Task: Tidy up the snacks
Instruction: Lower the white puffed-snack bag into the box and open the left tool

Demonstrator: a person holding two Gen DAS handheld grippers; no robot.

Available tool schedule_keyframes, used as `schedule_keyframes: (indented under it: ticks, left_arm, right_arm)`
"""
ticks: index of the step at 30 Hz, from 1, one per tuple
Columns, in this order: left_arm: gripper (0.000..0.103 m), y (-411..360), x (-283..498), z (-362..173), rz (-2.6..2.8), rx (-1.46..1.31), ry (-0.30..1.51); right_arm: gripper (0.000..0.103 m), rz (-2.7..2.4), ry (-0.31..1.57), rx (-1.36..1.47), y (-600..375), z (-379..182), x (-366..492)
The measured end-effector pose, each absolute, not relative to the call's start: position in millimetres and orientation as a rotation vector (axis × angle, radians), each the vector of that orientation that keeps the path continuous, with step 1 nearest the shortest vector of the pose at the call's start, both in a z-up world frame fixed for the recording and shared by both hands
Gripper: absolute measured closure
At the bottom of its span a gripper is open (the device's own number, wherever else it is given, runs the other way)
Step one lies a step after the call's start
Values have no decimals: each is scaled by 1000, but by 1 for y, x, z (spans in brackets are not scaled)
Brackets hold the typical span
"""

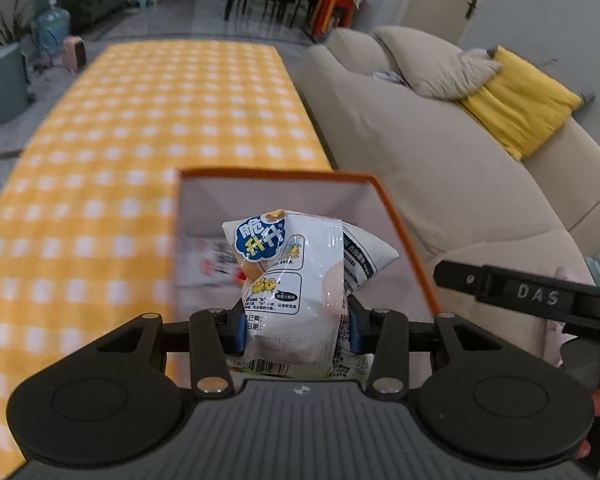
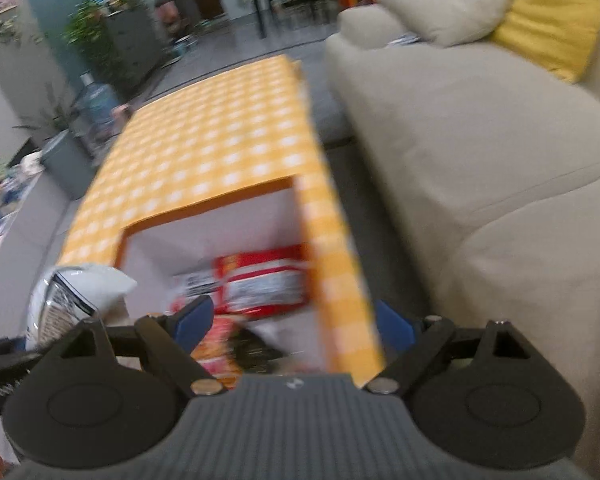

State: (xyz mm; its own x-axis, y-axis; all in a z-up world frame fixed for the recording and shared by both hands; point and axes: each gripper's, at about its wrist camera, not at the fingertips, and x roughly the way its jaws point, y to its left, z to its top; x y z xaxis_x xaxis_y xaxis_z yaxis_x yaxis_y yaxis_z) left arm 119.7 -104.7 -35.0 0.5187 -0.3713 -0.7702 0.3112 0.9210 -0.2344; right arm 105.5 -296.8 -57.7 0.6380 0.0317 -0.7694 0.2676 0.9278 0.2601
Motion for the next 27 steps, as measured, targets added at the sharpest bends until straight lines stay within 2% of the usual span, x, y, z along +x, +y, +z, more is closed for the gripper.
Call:
schedule_keyframes:
  ticks: [6, 15, 17, 22, 27]
  left_arm:
    - [53, -145, 128, -57, -417, -36, 1003]
    - [51, -170, 140, -86, -407, -9, 1058]
    - [32, -173, 142, -86, -396, -8, 1064]
    - [18, -175, 133, -72, -367, 21, 1059]
    - [15, -165, 112, -51, -335, 34, 1083]
  right_arm:
    - [17, -196, 881, 446, -341, -72, 95]
    - [17, -188, 928, 485, -353, -95, 95]
    - [17, -187, 927, 493, -355, -96, 96]
    - [17, -206, 910, 511, -359, -94, 94]
    - [17, -215, 896, 525, -359, -83, 83]
